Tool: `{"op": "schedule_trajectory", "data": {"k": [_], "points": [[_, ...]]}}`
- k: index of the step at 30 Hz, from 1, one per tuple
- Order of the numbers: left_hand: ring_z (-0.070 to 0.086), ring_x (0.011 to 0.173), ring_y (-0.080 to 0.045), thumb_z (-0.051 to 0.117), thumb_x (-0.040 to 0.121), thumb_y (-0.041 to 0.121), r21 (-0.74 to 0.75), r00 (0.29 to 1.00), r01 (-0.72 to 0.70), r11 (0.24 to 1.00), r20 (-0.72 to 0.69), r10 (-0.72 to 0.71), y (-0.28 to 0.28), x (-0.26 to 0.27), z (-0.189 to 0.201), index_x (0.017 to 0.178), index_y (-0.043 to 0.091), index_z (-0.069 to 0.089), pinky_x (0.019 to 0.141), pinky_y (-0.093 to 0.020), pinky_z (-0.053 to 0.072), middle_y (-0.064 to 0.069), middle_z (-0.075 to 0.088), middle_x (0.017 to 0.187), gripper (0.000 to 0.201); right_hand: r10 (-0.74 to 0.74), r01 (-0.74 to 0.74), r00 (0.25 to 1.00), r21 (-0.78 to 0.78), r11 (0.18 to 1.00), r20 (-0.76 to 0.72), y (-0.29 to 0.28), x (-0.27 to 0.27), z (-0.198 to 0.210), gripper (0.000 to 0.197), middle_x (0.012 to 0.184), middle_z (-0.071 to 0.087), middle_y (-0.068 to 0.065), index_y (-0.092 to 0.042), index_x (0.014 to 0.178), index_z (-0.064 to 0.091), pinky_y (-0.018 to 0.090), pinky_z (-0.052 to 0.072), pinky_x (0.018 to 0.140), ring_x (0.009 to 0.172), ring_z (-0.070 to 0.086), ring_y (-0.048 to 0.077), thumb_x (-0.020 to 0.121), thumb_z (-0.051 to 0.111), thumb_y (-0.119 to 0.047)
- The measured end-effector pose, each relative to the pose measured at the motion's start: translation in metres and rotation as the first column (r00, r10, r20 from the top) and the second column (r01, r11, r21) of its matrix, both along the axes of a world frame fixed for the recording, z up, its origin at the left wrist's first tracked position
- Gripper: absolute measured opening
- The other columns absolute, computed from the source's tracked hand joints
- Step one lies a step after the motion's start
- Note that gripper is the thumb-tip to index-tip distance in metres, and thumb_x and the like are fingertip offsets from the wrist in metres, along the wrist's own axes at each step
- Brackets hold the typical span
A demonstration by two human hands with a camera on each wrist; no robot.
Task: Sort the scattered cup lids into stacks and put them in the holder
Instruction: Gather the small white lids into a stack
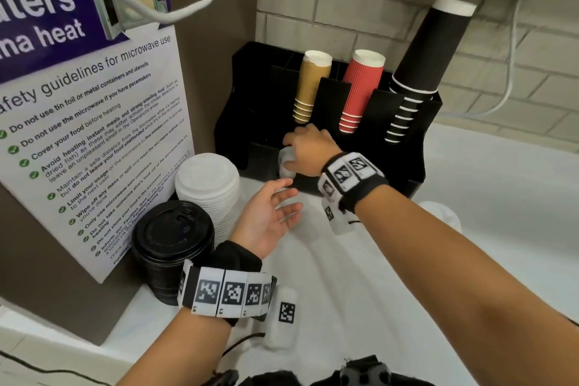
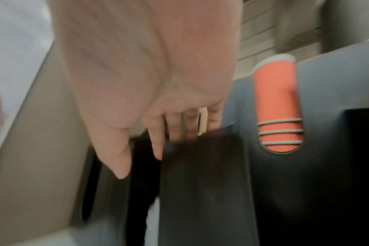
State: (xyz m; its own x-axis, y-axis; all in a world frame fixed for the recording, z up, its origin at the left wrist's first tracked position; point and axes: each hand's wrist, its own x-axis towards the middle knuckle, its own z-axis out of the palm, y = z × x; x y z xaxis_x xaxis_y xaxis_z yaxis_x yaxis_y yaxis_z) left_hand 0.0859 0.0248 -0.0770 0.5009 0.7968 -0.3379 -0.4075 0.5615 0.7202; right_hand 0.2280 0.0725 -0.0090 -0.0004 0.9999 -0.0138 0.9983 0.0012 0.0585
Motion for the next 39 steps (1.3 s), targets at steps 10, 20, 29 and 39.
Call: {"op": "schedule_trajectory", "data": {"k": [10,20,29,39], "points": [[0.068,0.071,-0.016,0.057,0.094,0.027,0.016,0.997,0.075,0.997,-0.018,-0.074,-0.007,0.012,-0.002,0.102,0.017,0.068,0.070,-0.028,0.055,0.000,0.065,0.090,0.017,-0.331,0.345,0.856,-0.037,0.938,-0.398,-0.163,0.116,0.042,0.034,0.114,0.060,-0.002,-0.024,0.121,0.062,0.016,0.037,0.078,0.096,0.054,0.013,0.090,0.062,-0.037],[0.067,0.072,-0.016,0.056,0.094,0.026,0.020,0.990,0.138,0.990,-0.016,-0.137,-0.020,0.023,0.001,0.103,0.016,0.068,0.070,-0.028,0.054,0.000,0.065,0.091,0.017,-0.476,0.419,0.816,-0.231,0.878,-0.327,-0.203,0.138,0.000,0.093,0.117,0.044,-0.007,-0.045,0.136,0.038,0.028,0.039,0.085,0.107,0.047,0.018,0.058,0.087,-0.042],[0.065,0.078,-0.019,0.055,0.097,0.026,0.037,0.990,0.139,0.990,-0.044,-0.137,-0.025,0.022,0.003,0.104,0.017,0.067,0.074,-0.030,0.053,-0.001,0.064,0.094,0.017,-0.398,0.408,0.832,-0.060,0.911,-0.387,-0.203,0.139,0.007,0.076,0.106,0.047,-0.004,-0.037,0.131,0.045,0.026,0.036,0.076,0.098,0.048,0.020,0.065,0.084,-0.036],[0.060,0.122,-0.030,0.072,0.081,0.042,0.365,0.878,0.422,0.830,0.062,-0.474,-0.046,0.034,0.018,0.147,0.038,0.038,0.099,-0.047,0.051,-0.002,0.057,0.140,0.074,0.149,-0.006,0.608,0.183,0.983,-0.780,-0.176,0.051,0.022,0.065,0.119,0.058,-0.018,-0.025,0.129,0.050,0.009,0.043,0.084,0.111,0.055,0.000,0.073,0.083,-0.021]]}}
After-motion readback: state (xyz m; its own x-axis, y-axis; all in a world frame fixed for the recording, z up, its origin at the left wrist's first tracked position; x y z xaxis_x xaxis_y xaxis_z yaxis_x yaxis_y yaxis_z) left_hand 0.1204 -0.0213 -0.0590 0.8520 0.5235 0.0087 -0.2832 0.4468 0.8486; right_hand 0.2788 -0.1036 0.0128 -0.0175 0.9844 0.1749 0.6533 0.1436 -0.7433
